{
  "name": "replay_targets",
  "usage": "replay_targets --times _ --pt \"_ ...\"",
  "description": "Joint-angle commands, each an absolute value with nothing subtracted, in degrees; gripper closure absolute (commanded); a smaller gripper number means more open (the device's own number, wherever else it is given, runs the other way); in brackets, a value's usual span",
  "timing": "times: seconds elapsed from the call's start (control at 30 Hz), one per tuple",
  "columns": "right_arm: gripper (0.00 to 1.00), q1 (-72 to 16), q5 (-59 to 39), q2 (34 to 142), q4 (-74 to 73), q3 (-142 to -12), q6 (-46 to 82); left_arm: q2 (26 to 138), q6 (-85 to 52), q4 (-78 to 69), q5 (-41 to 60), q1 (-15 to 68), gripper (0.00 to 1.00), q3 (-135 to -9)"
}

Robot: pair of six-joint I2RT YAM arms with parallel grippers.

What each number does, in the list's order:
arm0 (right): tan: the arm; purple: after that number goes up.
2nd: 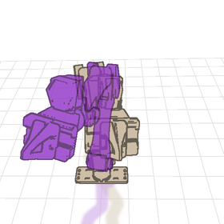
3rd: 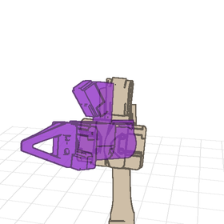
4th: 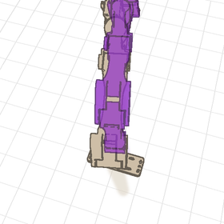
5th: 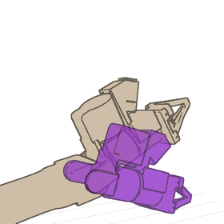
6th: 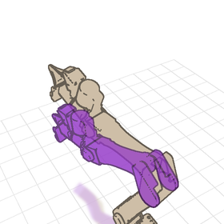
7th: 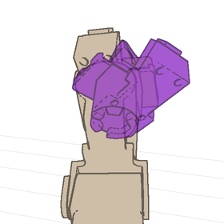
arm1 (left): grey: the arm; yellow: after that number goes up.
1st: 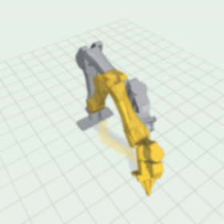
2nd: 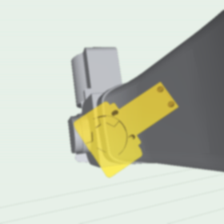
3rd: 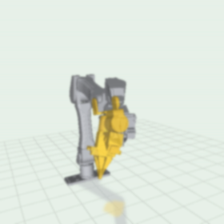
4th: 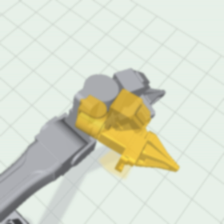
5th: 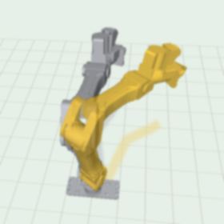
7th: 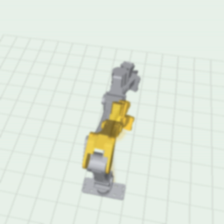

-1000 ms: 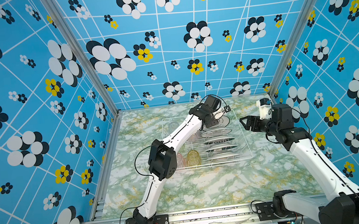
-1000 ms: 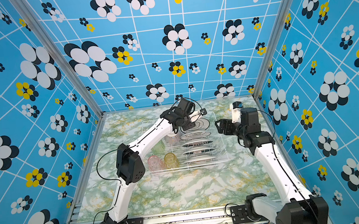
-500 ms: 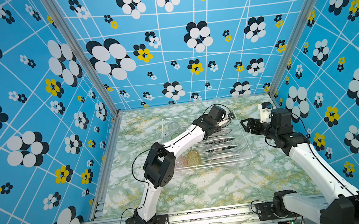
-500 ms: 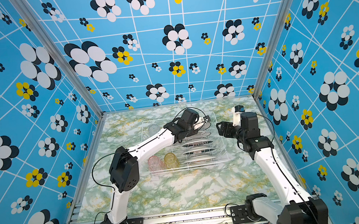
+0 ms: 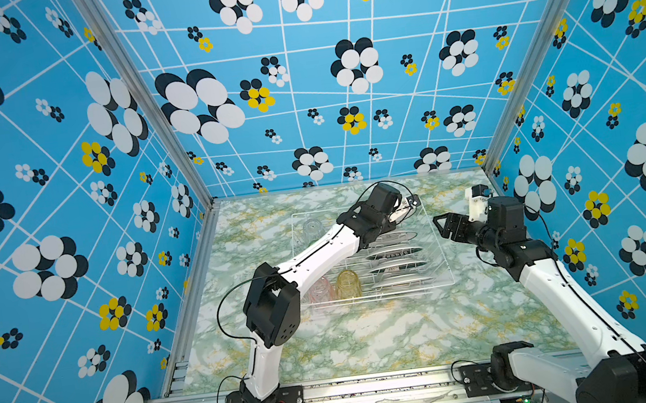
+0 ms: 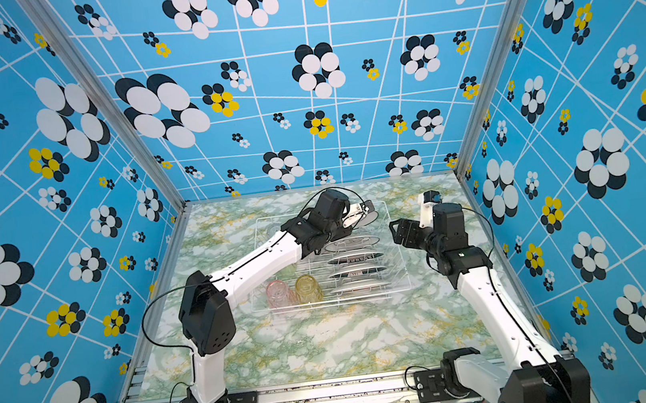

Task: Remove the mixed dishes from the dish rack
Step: 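Lift the teal-rimmed plate up out of the rack with the left gripper, then grasp the plate edge with right gripper while left gripper releases it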

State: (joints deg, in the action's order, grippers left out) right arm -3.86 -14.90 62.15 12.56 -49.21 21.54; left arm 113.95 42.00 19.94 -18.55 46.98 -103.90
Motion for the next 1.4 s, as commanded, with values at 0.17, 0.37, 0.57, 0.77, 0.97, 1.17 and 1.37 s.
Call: replay_targets --times 0.17,0.37,0.57,0.77,0.97,1.17,1.37 --pt "0.23 -3.56 -16.15 60.23 10.02 -48.74 20.80 102.58 29.37 29.57 -12.86 42.54 1.00 -112.78" --pt "0.33 -3.58 -32.19 60.63 -4.38 -44.70 27.36 98.90 11.38 32.22 9.52 34.72 1.00 -112.70" --pt "0.37 -3.60 -47.26 63.27 -26.76 -41.74 41.54 99.57 -6.77 25.32 33.62 26.96 1.00 -108.49" --pt "0.37 -3.59 -48.07 65.88 -33.99 -41.82 46.83 101.64 -15.73 18.78 42.67 24.87 1.00 -105.21" --pt "0.40 -3.53 -48.07 69.68 -39.83 -42.12 50.69 103.98 -19.90 14.52 47.11 25.31 1.00 -103.31" --pt "0.44 -3.56 -47.29 71.58 -41.24 -42.55 51.46 105.99 -24.70 8.20 51.49 26.03 1.00 -101.54" --pt "0.57 -3.60 -45.78 71.55 -42.63 -42.91 51.88 108.42 -25.42 7.99 52.50 27.45 1.00 -101.87"
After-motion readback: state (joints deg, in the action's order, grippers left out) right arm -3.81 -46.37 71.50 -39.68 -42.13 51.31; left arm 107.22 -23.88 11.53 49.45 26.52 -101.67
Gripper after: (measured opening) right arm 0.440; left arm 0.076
